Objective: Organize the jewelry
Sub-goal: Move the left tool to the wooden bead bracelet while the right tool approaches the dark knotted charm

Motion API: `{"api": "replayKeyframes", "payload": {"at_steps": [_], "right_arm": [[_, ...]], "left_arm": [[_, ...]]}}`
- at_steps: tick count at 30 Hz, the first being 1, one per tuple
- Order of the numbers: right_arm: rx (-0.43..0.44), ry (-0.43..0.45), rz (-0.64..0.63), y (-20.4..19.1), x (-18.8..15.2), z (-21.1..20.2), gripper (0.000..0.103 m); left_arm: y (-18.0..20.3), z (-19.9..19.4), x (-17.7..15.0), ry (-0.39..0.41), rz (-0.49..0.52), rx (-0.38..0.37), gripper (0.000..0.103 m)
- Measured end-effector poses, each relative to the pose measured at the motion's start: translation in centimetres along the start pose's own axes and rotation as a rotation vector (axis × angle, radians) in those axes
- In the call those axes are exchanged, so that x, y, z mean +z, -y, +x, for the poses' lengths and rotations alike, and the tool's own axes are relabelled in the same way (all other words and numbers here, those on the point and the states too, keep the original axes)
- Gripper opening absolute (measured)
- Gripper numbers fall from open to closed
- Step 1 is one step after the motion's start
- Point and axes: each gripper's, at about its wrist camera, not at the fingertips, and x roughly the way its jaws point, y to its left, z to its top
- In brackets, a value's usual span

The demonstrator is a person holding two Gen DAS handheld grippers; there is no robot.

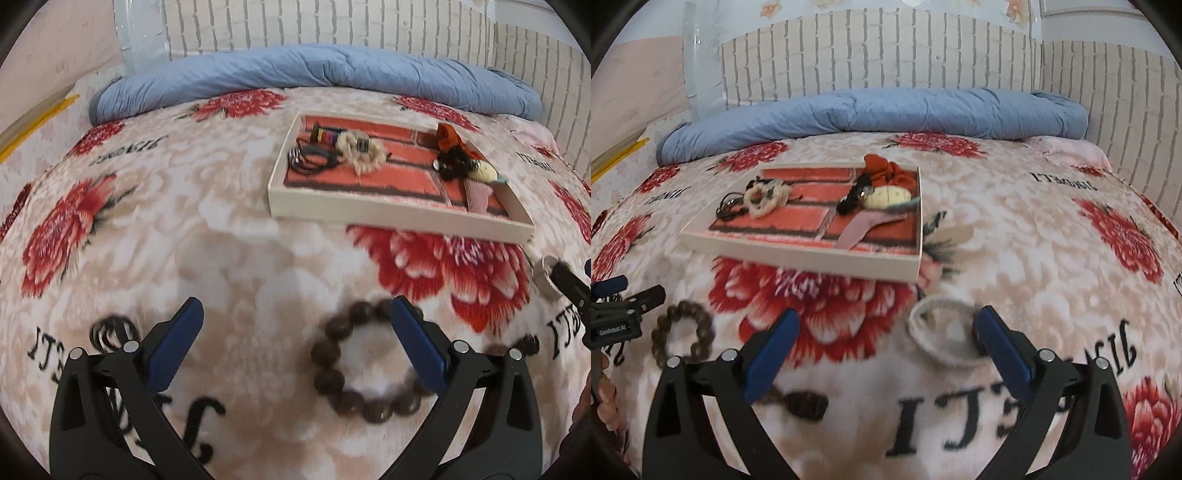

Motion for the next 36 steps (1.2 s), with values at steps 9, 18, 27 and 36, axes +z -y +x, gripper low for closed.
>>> {"api": "replayKeyframes", "payload": {"at_steps": [9,18,27,36], "right_arm": [[0.007,-0.040,-0.034,-1.0,-2.7,-0.4,0.094],[0.026,-0.076,-0.073,-2.0,-3.7,0.3,0.082],[0.040,-0.110,-0.095,-2.6,-4.0,1.1,0.069],[0.050,-0.136,-0.102,-3.1,-4.3,1.2,0.062]], "left_arm": [[0.9,0.0,-2.6,-0.019,0.031,0.001,0.098],[1.1,0.3,-3.0,-0.019,0.041,0.008,0.093],[0.9,1.4,-3.1,-0.055,0.036,-0.029,0.081],[1.0,2.0,-3.2,-0.071,0.034,-0.037,0.077]]}}
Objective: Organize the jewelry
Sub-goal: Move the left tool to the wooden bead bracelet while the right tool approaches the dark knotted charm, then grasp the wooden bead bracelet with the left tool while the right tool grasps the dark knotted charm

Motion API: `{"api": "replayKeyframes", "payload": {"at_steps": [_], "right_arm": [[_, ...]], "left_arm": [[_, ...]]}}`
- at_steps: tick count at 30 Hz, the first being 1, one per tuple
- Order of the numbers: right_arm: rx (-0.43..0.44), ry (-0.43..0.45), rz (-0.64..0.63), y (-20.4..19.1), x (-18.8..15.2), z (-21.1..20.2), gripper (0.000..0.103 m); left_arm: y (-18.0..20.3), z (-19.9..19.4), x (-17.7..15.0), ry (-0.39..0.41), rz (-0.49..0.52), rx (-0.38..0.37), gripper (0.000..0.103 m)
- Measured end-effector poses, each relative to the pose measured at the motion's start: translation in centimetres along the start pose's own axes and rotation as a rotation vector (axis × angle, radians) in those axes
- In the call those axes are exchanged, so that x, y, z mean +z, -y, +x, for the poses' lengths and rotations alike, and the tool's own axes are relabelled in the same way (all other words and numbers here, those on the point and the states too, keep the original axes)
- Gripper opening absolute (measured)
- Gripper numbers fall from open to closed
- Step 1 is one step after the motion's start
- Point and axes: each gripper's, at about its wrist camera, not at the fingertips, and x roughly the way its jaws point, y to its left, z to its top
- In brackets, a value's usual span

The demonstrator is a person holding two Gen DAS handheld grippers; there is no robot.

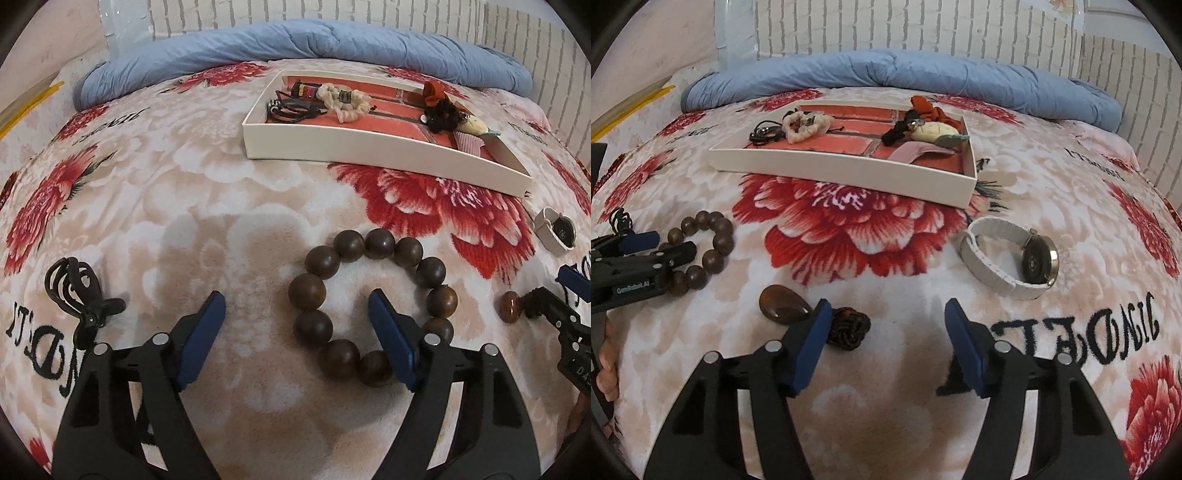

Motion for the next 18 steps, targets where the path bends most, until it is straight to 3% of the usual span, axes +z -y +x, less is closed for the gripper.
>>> {"api": "replayKeyframes", "payload": {"at_steps": [12,18], "right_arm": [[-0.012,-0.047,0.075,-0.2,-0.4,-0.3,0.057],[-0.019,-0.060,0.069,-0.7,-0.2,0.2,0.053]], "left_arm": [[-0.3,0.5,0.7,-0.003,0.032,0.001,0.067],[0.2,0.3,0.6,0.006,0.074,0.000,0.054]]}}
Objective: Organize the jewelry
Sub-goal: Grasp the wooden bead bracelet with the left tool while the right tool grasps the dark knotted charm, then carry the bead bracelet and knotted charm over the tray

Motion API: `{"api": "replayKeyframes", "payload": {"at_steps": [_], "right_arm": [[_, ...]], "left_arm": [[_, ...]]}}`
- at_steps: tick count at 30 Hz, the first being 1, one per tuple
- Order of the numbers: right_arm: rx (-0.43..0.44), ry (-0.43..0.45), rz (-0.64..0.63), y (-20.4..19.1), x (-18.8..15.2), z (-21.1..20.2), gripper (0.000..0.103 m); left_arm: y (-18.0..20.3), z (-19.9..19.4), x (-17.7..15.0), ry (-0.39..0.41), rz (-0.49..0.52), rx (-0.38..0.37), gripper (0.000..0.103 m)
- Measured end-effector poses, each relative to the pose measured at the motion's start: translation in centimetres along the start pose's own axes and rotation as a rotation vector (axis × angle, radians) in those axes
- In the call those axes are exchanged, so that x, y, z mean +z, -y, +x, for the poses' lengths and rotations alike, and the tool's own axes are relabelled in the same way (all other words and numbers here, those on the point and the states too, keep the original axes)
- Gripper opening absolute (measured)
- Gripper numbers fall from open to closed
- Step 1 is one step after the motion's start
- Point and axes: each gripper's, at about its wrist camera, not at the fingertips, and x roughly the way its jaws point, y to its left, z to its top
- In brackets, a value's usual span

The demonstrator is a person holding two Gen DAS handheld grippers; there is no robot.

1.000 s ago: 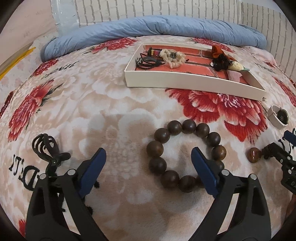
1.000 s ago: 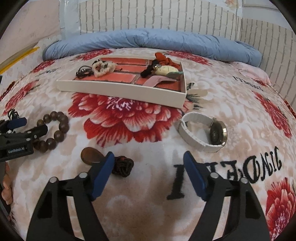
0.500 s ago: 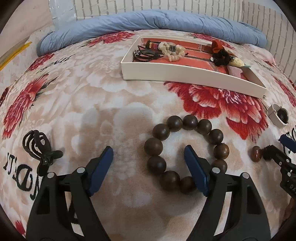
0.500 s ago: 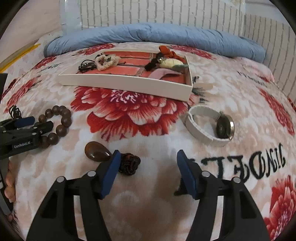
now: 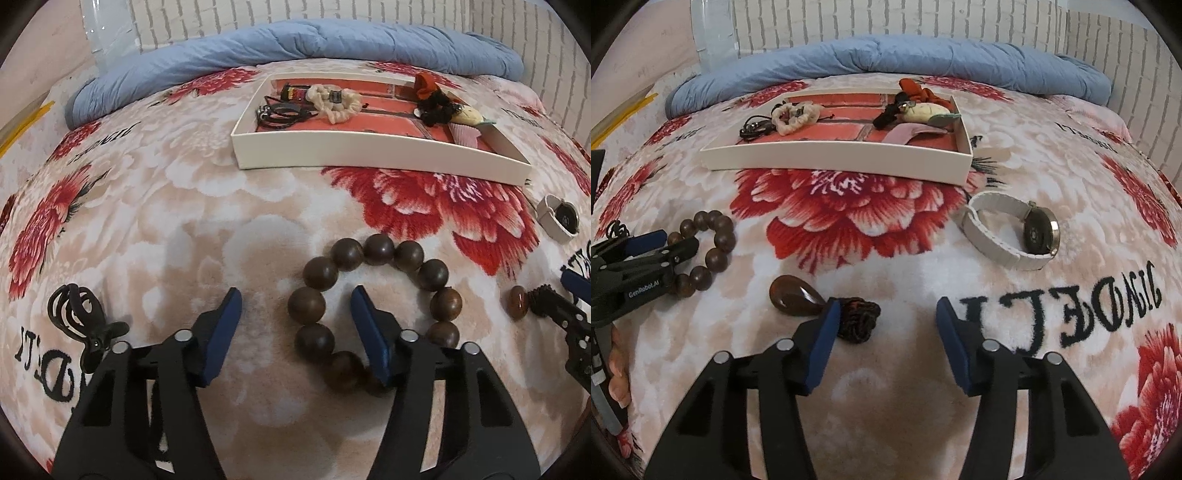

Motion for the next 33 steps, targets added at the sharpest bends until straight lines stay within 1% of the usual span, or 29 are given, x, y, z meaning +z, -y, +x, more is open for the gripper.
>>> {"api": "replayKeyframes", "payload": {"at_steps": [1,2,3,5,7,8,10,14,16,17,21,24,29,33], "right_arm": [[0.001,-0.001,-0.001,-0.1,0.0,0.1,0.049],[0.006,-0.002,-0.004,-0.2,0.0,0.1,0.044],[0.012,-0.004,-0.007,-0.4,0.1,0.1,0.041],[0.016,-0.004,-0.013,-0.8,0.1,0.2,0.031],[0.022,-0.001,-0.017,-1.2,0.2,0.2,0.024],[0.021,0.001,-0.019,-1.3,0.2,0.2,0.023],[0.014,0.010,-0.021,-1.4,0.1,0.1,0.022],[0.041,0.022,0.007,-0.9,0.2,-0.1,0.020],[0.047,0.035,0.013,-0.7,0.3,-0.4,0.019],[0.047,0.043,0.013,-0.6,0.4,-0.6,0.019],[0.019,0.088,-0.011,-0.5,0.9,-1.2,0.019],[0.013,0.106,-0.031,-0.5,1.2,-1.4,0.018],[0.020,0.131,-0.047,-0.5,1.6,-1.8,0.018],[0.036,0.157,-0.051,-0.4,2.3,-2.5,0.018]], "left_arm": [[0.0,0.0,0.0,0.000,0.002,-0.009,0.053],[0.0,0.0,0.0,0.001,0.003,-0.011,0.052],[0.0,0.0,-0.1,0.001,0.002,-0.015,0.052],[-0.1,-0.1,-0.1,0.000,-0.003,-0.024,0.049],[-0.3,-0.1,-0.1,0.000,-0.011,-0.037,0.044],[-0.5,-0.1,-0.1,0.000,-0.015,-0.045,0.043],[-0.8,-0.1,-0.1,0.000,-0.021,-0.056,0.035],[-1.1,-0.1,-0.1,0.001,-0.028,-0.069,0.031],[-1.0,-0.2,-0.2,0.004,-0.023,-0.071,0.023],[-1.0,-0.2,-0.2,0.006,-0.019,-0.076,0.021],[-1.0,-0.4,-0.3,0.012,-0.020,-0.081,0.021],[-1.0,-0.5,-0.2,0.017,-0.021,-0.082,0.021],[-0.9,-0.7,-0.2,0.025,-0.021,-0.079,0.020],[-0.8,-1.5,0.1,0.049,-0.023,-0.079,0.018]]}}
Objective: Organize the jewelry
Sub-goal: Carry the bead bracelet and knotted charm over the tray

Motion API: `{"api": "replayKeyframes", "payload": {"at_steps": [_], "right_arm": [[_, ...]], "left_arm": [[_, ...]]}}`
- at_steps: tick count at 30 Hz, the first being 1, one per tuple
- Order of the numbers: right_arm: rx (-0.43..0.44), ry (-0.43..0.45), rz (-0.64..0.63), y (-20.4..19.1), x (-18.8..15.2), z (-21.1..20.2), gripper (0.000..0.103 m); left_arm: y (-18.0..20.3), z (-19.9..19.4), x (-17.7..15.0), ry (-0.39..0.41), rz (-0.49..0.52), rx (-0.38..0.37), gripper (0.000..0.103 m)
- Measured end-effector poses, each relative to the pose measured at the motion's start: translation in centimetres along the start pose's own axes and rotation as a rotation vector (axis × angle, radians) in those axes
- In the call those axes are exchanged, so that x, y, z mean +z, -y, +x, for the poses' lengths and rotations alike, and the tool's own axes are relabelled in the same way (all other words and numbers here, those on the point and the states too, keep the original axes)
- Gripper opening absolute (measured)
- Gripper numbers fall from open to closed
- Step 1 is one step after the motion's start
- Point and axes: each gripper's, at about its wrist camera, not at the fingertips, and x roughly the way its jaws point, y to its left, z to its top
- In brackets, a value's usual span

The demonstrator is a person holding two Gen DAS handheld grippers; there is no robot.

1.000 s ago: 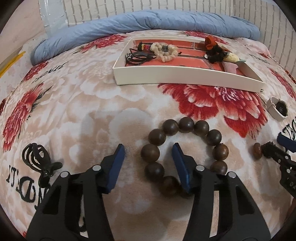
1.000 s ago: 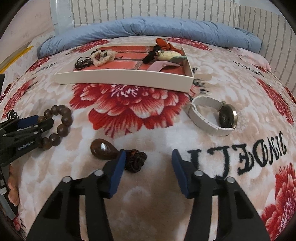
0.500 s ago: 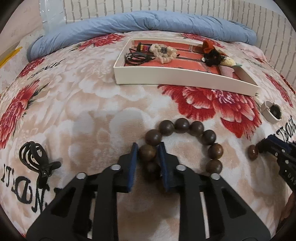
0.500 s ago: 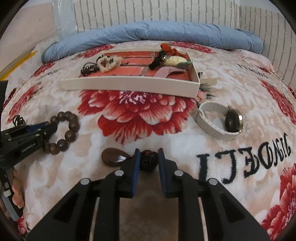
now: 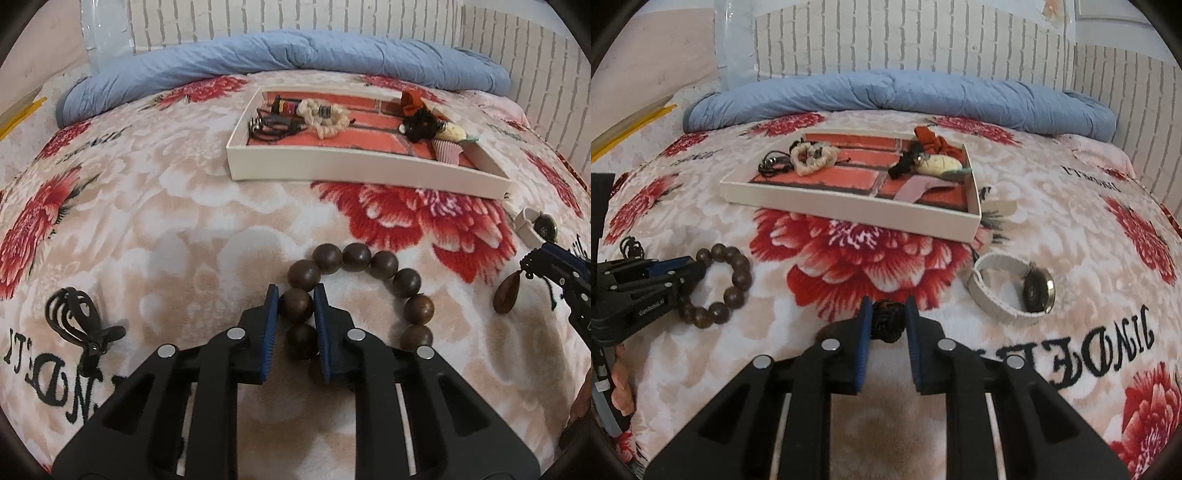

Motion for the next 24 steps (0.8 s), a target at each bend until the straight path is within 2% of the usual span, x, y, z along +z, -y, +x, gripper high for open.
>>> {"api": "replayKeyframes", "payload": {"at_steps": [11,18,24], "right_arm": [[0.016,0.099,-0.008,1.1,4.8,-1.7,0.018],[0.031,0.138,-0.003,1.4,8.3,-1.2,0.015],[0.044,0.152,0.020,2.0,11.0,1.2,0.015]], "left_arm": [[2.2,-4.0,3.3,0.106,0.048,-0.028,0.018],[3.9,-5.8,7.4,0.173,0.087,-0.031,0.018],[4.2,-6.3,11.4,0.229,0.076,-0.050,0.018]]}}
